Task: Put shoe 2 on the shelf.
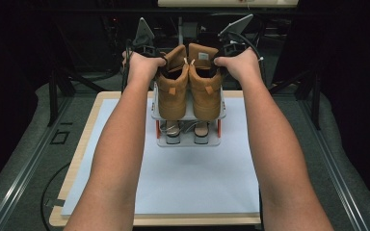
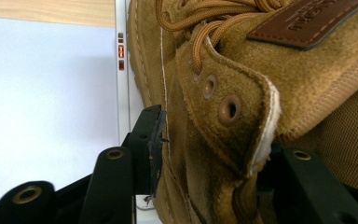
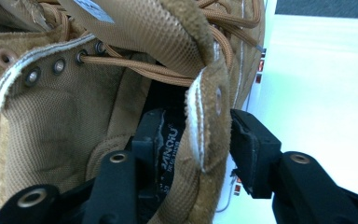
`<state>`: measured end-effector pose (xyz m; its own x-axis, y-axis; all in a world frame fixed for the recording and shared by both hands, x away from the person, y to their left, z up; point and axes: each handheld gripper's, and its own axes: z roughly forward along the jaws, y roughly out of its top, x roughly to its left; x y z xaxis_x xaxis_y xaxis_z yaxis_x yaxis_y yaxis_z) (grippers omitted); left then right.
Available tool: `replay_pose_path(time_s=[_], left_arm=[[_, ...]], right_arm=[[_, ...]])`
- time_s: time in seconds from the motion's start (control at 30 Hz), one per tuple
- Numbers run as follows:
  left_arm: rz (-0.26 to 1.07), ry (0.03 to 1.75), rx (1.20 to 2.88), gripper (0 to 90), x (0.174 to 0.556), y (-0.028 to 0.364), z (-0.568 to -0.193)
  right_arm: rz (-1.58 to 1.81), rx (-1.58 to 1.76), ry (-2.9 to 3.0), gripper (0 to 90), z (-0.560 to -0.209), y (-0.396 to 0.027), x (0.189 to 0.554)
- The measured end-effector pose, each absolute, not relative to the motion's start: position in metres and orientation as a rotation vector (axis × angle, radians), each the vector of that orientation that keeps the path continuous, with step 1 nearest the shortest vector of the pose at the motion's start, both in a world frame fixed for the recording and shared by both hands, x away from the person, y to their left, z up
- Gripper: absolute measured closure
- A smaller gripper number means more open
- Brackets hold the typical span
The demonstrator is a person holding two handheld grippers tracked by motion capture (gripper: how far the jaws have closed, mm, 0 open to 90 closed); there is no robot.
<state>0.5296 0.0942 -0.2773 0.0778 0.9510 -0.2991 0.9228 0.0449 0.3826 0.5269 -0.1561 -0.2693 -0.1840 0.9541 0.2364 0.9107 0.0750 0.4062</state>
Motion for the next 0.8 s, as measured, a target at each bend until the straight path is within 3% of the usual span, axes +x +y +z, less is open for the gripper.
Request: replay_pose_path(time_s=[0.8], left_arm=[[0.143, 1.792, 1.918, 48.8, 0.516, 0.101, -0.251]], right_arm=[[0.78, 1.931, 2.213, 50.1, -0.248, -0.168, 0.512]])
